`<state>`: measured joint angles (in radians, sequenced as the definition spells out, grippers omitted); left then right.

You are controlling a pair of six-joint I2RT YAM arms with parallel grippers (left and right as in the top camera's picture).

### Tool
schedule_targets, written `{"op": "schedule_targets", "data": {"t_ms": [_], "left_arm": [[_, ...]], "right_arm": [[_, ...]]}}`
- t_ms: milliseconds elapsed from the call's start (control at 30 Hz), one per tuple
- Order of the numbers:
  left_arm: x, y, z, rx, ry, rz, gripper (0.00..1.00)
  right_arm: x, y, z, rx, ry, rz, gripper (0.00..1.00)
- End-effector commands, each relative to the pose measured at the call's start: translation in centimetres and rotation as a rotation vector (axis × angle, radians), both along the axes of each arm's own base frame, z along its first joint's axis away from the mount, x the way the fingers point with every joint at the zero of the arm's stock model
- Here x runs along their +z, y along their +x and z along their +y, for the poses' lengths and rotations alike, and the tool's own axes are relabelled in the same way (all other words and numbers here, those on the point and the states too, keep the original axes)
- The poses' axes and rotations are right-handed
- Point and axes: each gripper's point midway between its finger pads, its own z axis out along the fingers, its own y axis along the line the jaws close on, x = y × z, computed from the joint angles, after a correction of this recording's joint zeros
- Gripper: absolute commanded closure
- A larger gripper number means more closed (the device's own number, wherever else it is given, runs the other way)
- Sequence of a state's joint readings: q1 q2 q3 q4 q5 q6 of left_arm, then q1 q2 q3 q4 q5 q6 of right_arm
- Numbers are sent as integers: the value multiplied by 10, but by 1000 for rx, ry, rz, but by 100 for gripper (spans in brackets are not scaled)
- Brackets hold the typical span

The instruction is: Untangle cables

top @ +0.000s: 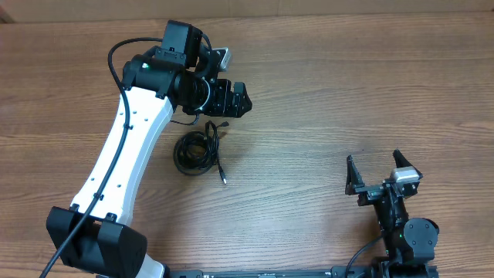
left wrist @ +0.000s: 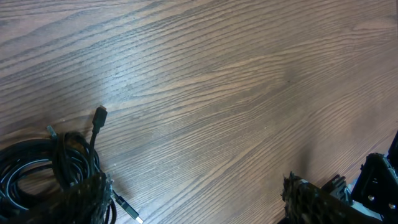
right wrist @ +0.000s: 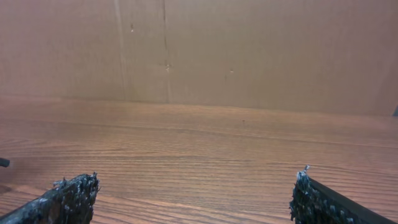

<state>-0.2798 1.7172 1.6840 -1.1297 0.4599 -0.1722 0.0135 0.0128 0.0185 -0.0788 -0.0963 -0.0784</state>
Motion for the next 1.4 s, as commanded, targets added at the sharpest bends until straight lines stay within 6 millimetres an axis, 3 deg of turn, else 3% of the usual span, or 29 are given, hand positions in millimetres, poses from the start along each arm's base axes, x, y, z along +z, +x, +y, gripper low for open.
{"op": "schedule_targets", "data": {"t_ms": [0, 267, 933, 1133, 1167, 1267, 1367], "left_arm": [[8, 3, -3, -11, -14, -25, 10], [2, -7, 1, -6, 13, 24, 10], [0, 0, 8, 36, 51, 12, 6], [-18, 11, 52, 310, 253, 53, 7], [-21, 11, 56, 321, 276, 53, 11], [-31, 4, 53, 287, 281, 99, 25], [-50, -13, 47, 243, 290, 192, 24]], "right_arm": [[-2, 0, -2, -12, 3, -3, 0], [-2, 0, -2, -12, 3, -3, 0], [-2, 0, -2, -12, 3, -3, 0], [-2, 0, -2, -12, 3, -3, 0], [-2, 0, -2, -12, 3, -3, 0], [-2, 0, -2, -12, 3, -3, 0], [-2, 0, -2, -12, 3, -3, 0]]}}
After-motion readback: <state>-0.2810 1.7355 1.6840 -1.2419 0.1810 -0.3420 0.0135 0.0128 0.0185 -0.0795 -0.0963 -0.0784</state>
